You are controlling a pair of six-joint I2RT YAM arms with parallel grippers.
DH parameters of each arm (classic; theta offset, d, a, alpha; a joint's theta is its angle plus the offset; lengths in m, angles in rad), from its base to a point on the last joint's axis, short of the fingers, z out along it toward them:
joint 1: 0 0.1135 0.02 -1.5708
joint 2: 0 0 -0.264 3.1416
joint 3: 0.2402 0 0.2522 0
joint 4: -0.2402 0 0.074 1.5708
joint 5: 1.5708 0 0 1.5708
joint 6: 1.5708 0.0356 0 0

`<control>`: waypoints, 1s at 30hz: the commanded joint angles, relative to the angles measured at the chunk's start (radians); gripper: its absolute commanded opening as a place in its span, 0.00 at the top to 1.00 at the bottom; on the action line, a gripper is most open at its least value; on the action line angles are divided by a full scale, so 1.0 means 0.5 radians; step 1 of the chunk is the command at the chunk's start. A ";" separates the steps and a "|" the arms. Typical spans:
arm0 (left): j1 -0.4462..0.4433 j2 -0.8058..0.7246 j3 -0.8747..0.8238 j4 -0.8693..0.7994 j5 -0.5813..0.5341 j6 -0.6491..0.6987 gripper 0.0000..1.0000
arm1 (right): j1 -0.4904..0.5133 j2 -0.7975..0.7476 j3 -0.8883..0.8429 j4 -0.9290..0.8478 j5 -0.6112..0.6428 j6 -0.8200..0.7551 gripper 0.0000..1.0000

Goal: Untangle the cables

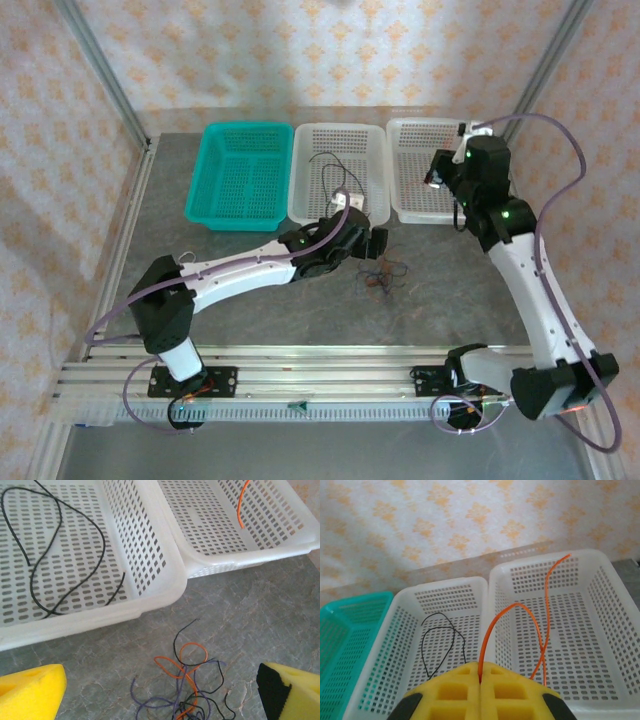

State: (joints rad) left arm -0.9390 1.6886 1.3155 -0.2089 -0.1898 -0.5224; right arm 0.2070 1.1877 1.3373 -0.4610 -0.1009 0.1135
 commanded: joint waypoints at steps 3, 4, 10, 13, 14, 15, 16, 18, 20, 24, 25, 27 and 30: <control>-0.004 -0.037 0.195 -0.236 -0.177 0.073 0.01 | -0.190 0.273 0.225 -0.146 -0.038 0.229 1.00; -0.004 -0.037 0.213 -0.249 -0.187 0.068 0.01 | -0.199 0.322 0.262 -0.177 -0.012 0.256 1.00; -0.004 -0.068 0.222 -0.220 -0.154 -0.007 0.01 | -0.206 0.693 0.623 -0.505 0.101 0.382 1.00; -0.010 -0.104 0.168 -0.125 -0.119 0.061 0.01 | -0.207 0.721 0.553 -0.453 0.219 0.593 1.00; -0.012 -0.121 0.134 -0.082 -0.116 0.080 0.01 | -0.206 0.706 0.494 -0.369 0.200 0.576 1.00; -0.011 -0.137 0.107 -0.053 -0.122 0.087 0.01 | -0.207 0.688 0.429 -0.281 0.181 0.565 1.00; -0.011 -0.151 0.084 -0.016 -0.126 0.088 0.01 | -0.212 0.674 0.344 -0.177 0.135 0.540 1.00; -0.012 -0.171 0.060 0.028 -0.121 0.091 0.00 | -0.236 0.695 0.250 -0.042 0.024 0.461 1.00; -0.010 -0.170 0.063 0.036 -0.119 0.093 0.01 | -0.248 0.778 0.248 -0.022 0.030 0.395 1.00; -0.007 -0.157 0.066 0.032 -0.105 0.074 0.01 | -0.251 0.947 0.273 -0.020 0.198 0.367 1.00; -0.008 -0.156 0.066 0.022 -0.095 0.062 0.01 | -0.253 0.998 0.289 -0.020 0.217 0.361 1.00; -0.009 -0.144 0.051 0.022 -0.056 0.043 0.01 | -0.254 1.098 0.322 -0.020 0.238 0.350 1.00; -0.002 -0.135 0.016 0.032 -0.011 0.000 0.01 | -0.257 1.276 0.427 -0.061 0.203 0.333 1.00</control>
State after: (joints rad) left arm -0.9390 1.6306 1.3464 -0.2111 -0.2207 -0.5007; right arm 0.0837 1.7782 1.4937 -0.4915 -0.0299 0.3023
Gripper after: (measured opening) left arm 0.994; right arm 0.048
